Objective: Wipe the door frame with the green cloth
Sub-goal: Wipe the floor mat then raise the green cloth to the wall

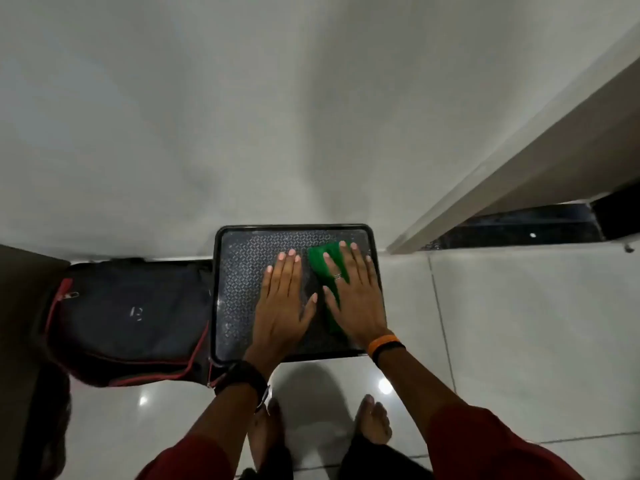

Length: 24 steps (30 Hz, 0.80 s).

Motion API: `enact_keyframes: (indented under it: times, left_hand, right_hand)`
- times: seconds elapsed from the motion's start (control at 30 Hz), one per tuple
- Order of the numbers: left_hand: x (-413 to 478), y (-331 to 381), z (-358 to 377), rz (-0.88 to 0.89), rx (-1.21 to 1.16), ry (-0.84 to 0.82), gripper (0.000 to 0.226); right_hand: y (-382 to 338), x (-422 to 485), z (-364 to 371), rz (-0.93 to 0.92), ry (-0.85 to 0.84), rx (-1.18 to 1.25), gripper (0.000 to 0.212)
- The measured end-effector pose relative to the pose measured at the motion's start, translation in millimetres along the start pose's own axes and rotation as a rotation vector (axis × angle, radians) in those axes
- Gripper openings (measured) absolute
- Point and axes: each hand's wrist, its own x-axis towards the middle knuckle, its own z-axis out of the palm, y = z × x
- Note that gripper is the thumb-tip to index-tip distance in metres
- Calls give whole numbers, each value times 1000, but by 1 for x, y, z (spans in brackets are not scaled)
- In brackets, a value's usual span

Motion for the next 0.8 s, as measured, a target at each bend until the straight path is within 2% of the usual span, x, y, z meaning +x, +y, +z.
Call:
enact_keyframes:
  times: [0.07,0.2,0.37,0.5,0.63,0.77,0.8]
  left_hand:
    - [0,-10,27,-27,-11,-17,74]
    - [-6,-23,63,-78,54,-97,73]
    - [-1,-5,21,-87,60,2,72]
    - [24,34,-95,-36,95,143,72]
    - [64,84,-240,12,68,320,74]
    - [116,141,-396,95,52,551,76]
    - [129,156,-435,115,46,608,76]
  right_hand:
    - [5,4,29,30,-58,19,69]
    - [5,6,59,29,53,83,72]
    - [0,3,12,45,254,181,68]
    - [-19,0,-104,38,487,273,58]
    - [-39,-1,-248,10,777,353,46]
    - [-55,3,-416,-93,970,444,61]
    - [-61,5,-459,-105,1040,422,57]
